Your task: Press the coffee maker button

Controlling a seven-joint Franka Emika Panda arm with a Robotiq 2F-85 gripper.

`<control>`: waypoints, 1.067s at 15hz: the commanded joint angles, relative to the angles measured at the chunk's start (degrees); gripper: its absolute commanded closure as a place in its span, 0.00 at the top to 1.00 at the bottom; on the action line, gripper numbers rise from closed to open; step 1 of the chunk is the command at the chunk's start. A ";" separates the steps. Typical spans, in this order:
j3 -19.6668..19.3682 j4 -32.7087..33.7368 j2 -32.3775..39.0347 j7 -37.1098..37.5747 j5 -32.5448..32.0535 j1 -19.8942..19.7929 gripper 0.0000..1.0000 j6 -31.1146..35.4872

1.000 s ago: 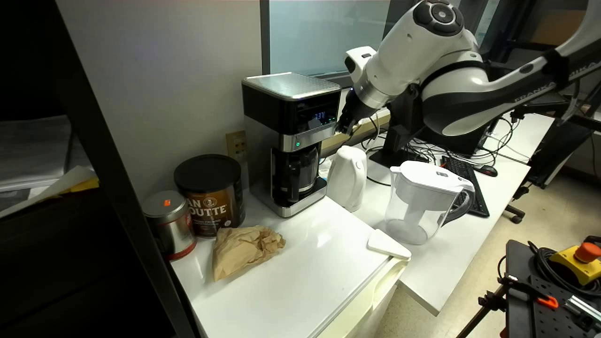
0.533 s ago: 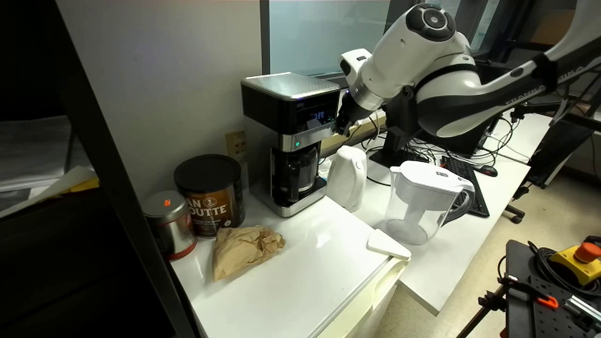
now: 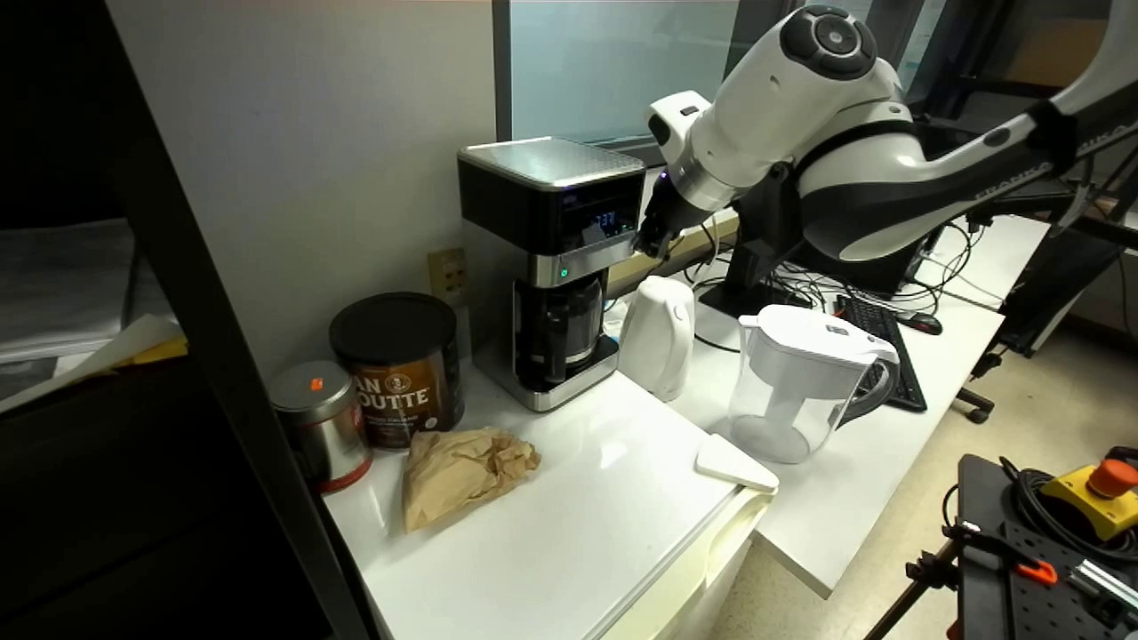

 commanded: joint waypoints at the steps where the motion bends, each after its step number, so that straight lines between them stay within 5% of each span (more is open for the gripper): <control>1: 0.33 -7.82 -8.42 -1.69 -3.03 0.61 0.01 -1.05; 16: 1.30 -31.38 -32.29 -3.99 -16.15 1.35 0.01 1.45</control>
